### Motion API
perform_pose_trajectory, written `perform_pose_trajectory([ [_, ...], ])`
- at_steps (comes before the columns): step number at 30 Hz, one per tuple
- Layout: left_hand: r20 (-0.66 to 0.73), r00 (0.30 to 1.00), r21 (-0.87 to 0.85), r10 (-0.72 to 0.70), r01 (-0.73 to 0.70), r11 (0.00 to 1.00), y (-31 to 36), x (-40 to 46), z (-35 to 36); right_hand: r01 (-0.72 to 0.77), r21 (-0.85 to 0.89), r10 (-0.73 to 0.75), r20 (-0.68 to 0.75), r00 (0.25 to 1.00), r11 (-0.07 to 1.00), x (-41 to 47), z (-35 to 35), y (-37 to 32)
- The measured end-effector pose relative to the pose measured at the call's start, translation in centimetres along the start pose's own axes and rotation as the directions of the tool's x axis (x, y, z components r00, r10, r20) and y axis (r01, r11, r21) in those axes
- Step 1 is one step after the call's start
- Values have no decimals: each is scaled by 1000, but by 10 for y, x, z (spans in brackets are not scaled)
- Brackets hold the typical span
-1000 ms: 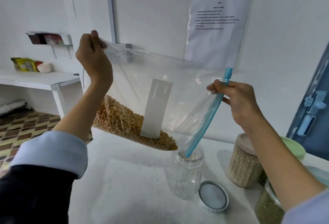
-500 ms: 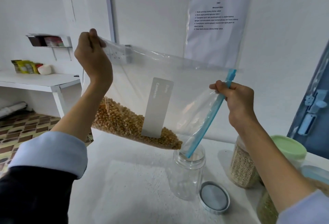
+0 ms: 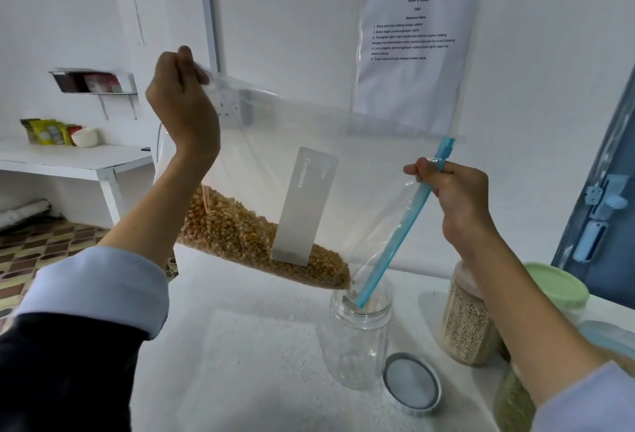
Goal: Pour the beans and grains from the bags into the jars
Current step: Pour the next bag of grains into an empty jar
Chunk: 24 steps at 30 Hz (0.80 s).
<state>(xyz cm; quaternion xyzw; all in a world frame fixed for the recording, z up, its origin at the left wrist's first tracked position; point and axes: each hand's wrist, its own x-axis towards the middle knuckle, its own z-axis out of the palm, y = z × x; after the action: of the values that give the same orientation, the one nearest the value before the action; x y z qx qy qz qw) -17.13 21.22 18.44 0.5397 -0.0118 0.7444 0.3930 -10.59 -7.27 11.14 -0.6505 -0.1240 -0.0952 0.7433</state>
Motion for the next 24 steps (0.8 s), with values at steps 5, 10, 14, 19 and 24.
perform_pose_trajectory([
  [5,-1,1000,21,-1,1,1000,-2,0,-1,7,-13,-6,33,999,1000,2,-2,-1],
  [10,-7,1000,23,-22,23,999,-2,0,-3,23,-31,-20,92,996,999,4,-5,-1],
  [14,-3,1000,15,-12,12,1000,0,1,-2,37,-39,-32,109,994,999,6,-7,2],
  [19,1,1000,-7,-25,25,1000,0,1,-2,51,-29,-47,107,993,998,6,-5,4],
  [24,6,1000,8,-26,26,1000,-1,0,-4,54,-31,-50,117,992,998,7,-5,3],
])
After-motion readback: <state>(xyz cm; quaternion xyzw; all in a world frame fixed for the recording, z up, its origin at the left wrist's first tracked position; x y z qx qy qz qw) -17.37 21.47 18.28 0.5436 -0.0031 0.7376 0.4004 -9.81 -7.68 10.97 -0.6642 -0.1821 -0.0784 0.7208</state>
